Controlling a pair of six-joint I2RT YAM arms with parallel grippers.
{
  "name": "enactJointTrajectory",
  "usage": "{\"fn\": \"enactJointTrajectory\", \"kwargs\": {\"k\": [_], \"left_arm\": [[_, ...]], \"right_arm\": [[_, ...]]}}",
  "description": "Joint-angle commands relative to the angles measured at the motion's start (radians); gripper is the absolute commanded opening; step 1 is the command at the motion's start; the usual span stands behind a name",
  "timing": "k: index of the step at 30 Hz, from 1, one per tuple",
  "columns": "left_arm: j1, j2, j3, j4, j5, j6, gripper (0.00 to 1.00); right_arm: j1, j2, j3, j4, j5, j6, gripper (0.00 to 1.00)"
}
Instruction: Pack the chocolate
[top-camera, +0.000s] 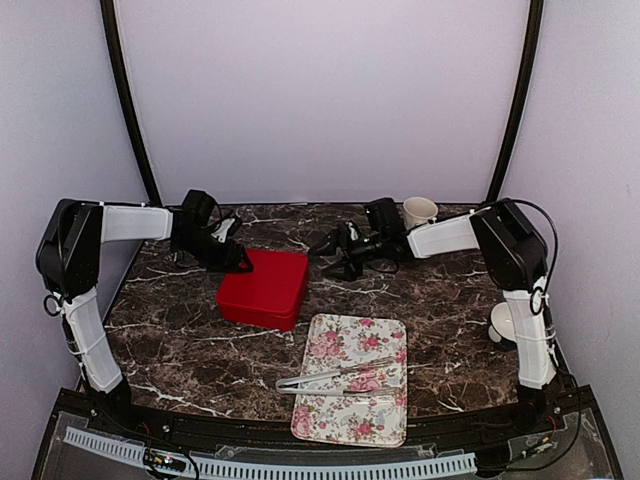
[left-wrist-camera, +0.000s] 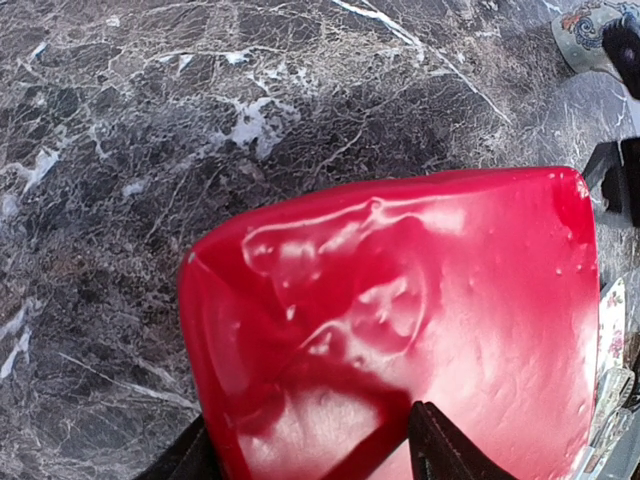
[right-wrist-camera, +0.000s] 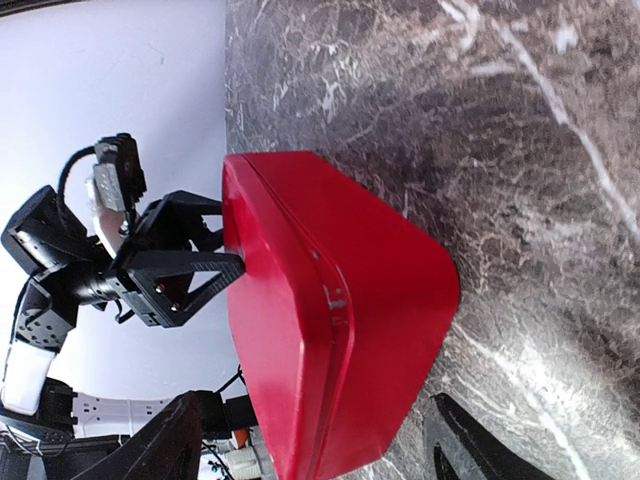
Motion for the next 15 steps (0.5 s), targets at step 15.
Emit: {"fn": "enactJointTrajectory", "kwargs": {"k": [15], "left_arm": [[-0.011, 0.079, 0.009, -0.093, -0.029, 0.064, 0.62]], "right_arm": [[0.040, 0.141, 0.242, -0.171, 0.078, -0.096, 0.62]]}}
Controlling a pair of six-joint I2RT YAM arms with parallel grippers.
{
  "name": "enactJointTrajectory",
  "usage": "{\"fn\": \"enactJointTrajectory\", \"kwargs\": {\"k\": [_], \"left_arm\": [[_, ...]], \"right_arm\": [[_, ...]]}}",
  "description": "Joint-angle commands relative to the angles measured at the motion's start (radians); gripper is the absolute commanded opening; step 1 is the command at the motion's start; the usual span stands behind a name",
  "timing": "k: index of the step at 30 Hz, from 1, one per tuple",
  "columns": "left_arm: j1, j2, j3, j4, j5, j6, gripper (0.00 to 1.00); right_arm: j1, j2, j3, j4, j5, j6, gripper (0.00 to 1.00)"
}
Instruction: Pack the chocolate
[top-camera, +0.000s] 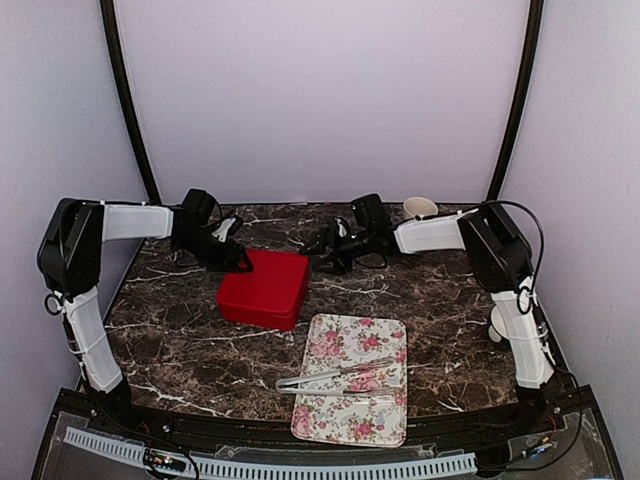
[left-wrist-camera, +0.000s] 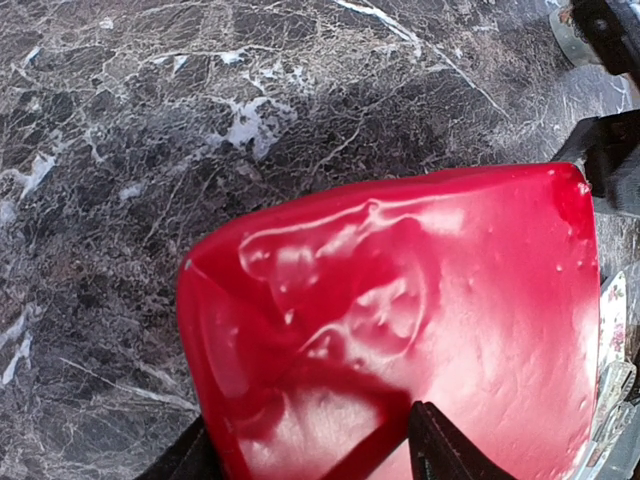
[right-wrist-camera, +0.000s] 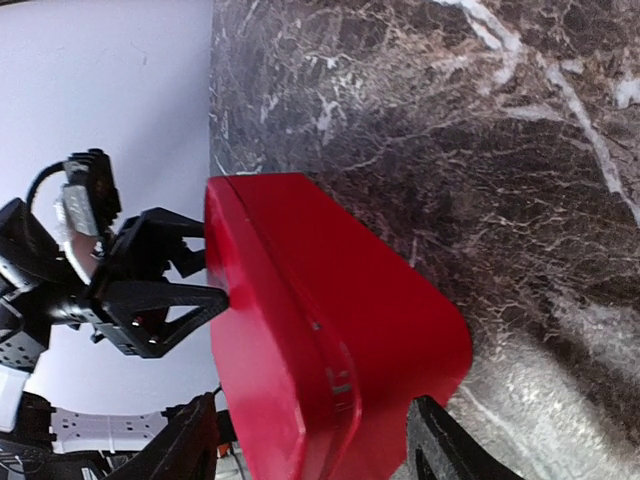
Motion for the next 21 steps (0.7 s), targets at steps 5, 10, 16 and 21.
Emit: {"fn": "enactJointTrajectory", "kwargs": {"k": [5, 10, 16, 21], "left_arm": [[-0.012, 0.073, -0.006, -0.075, -0.041, 0.034, 0.60], [-0.010, 0.076, -0.007, -0.070, -0.035, 0.031, 0.59], [-0.008, 0.071, -0.012, -0.064, -0.031, 0.018, 0.62], [0.023, 0.037, -0.012, -0.076, -0.005, -0.005, 0.66]], "right_arm": [[0.020, 0.080, 0.066, -0.150, 0.074, -0.108, 0.40], [0.020, 0.086, 0.058, -0.198, 0.085, -0.162, 0.26], [0.020, 0.091, 0.067, -0.236, 0.076, -0.215, 0.22], [0.022, 0.084, 0.067, -0.236, 0.072, -0.228, 0.25]]}}
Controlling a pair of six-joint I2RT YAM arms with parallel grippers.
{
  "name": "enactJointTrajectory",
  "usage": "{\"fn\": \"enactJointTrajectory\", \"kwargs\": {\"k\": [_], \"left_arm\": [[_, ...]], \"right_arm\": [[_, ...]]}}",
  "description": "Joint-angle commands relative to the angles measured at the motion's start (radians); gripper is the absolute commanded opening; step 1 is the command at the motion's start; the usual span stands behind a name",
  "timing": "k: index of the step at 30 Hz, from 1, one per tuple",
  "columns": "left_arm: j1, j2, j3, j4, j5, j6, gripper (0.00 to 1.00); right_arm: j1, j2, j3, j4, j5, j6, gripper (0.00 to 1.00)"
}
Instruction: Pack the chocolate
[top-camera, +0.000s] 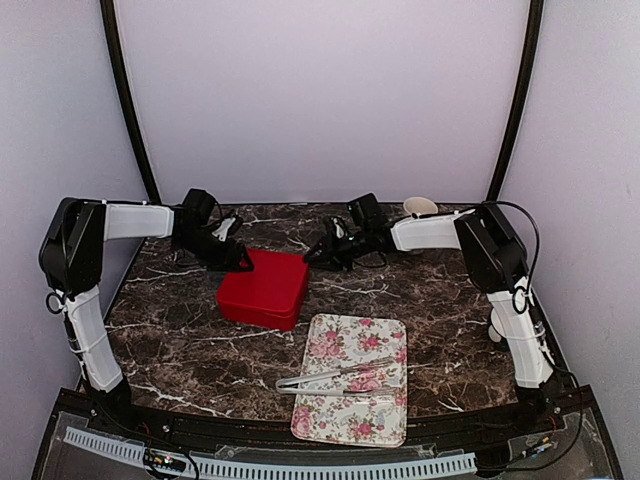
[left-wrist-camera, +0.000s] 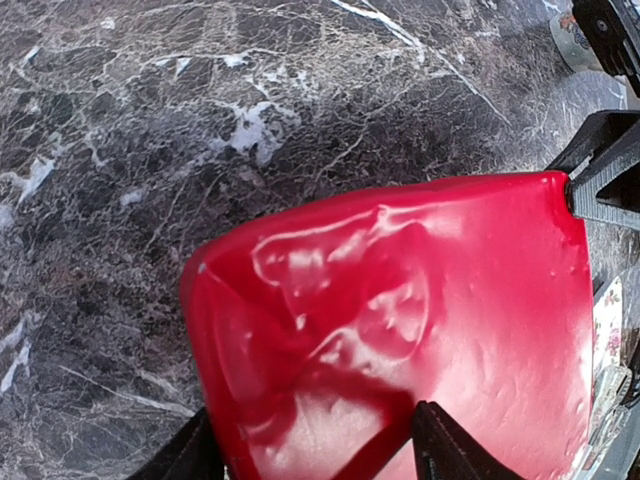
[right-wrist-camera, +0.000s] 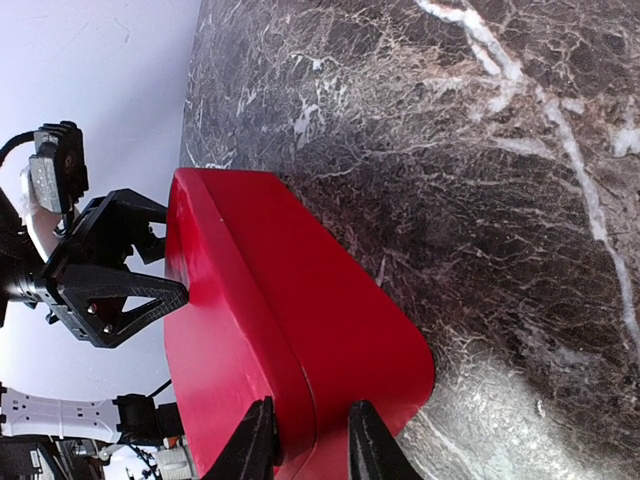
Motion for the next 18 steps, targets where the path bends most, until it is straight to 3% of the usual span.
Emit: {"fn": "enactJointTrajectory", "kwargs": {"k": [1, 8, 18], "left_arm": [[0.022, 0.013, -0.034, -0.079, -0.011, 0.002, 0.68], [0.083, -0.103, -0.107, -0.078, 0.008, -0.022, 0.73], [0.057, -0.285, -0.106, -0.107, -0.040, 0.008, 0.75]], "right_arm": [[0.021, 0.029, -0.017, -0.110, 0.032, -0.041, 0.26], [0.028, 0.020, -0.025, -0.115, 0.041, -0.060, 0.30], [0.032, 0.006, -0.034, -0.117, 0.042, -0.072, 0.32]]}}
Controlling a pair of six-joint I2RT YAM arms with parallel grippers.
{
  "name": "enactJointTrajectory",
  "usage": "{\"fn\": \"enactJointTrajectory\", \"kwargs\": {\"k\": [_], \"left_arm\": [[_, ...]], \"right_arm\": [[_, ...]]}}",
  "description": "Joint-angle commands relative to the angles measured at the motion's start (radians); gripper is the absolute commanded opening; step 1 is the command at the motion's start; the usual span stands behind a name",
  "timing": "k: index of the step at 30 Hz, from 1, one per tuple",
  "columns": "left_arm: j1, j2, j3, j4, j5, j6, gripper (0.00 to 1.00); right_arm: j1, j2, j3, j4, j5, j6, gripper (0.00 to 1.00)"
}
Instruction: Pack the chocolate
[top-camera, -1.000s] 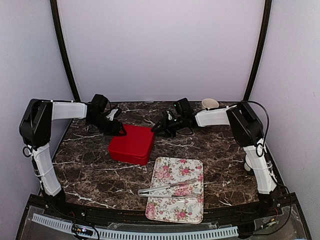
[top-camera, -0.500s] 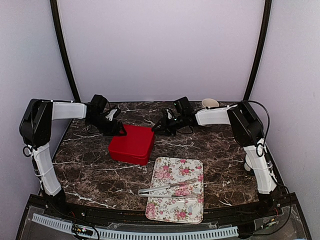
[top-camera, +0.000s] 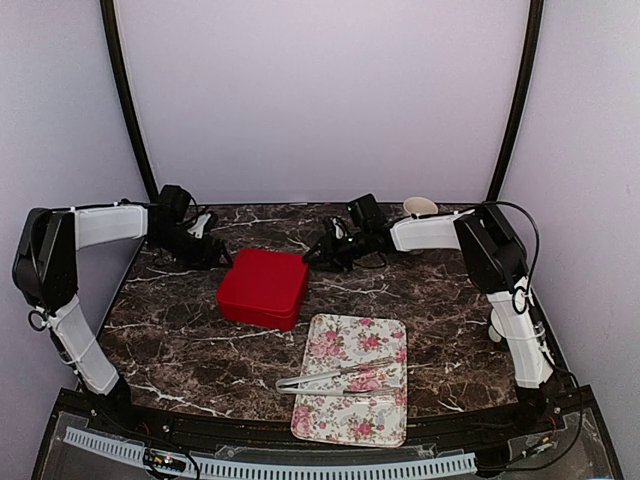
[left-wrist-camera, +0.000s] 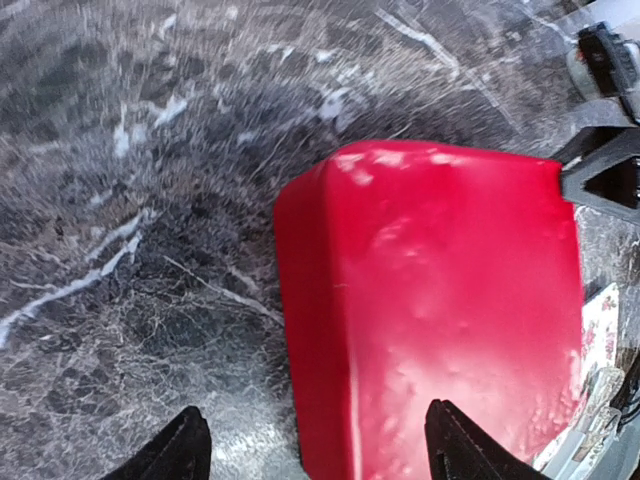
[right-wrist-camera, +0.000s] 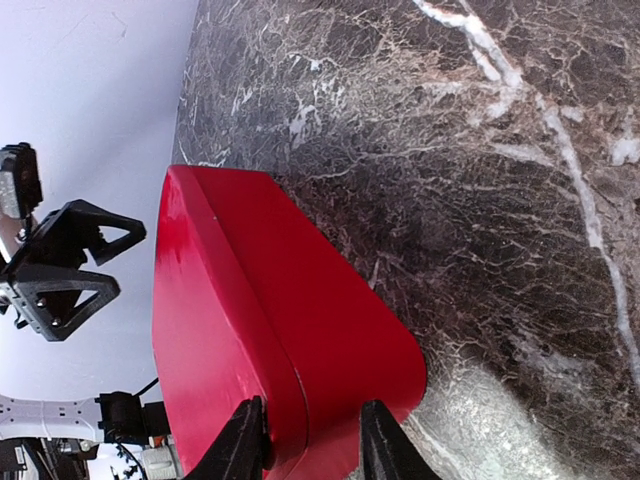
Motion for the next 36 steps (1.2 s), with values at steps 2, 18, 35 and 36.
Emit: {"fn": "enactJointTrajectory", "kwargs": {"k": [2, 18, 35, 36], "left_arm": [[-0.079, -0.146, 0.008, -0.059, -0.061, 0.066, 0.70], [-0.465, -0.174, 0.016, -0.114, -0.164, 0.077, 0.23], [-0.547, -0.034, 0.037, -0.156, -0.248, 0.075, 0.17], [-0.547, -0.045, 0.051, -0.160, -0.252, 0.078, 0.17]], "right_arm": [[0.028, 0.008, -0.033, -0.110, 0.033, -0.031, 0.32], [0.037, 0.005, -0.051, -0.106, 0.031, -0.034, 0.31], [0.041, -0.021, -0.105, -0.095, 0.038, -0.045, 0.31], [0.042, -0.020, -0.102, -0.097, 0.036, -0.044, 0.31]]}}
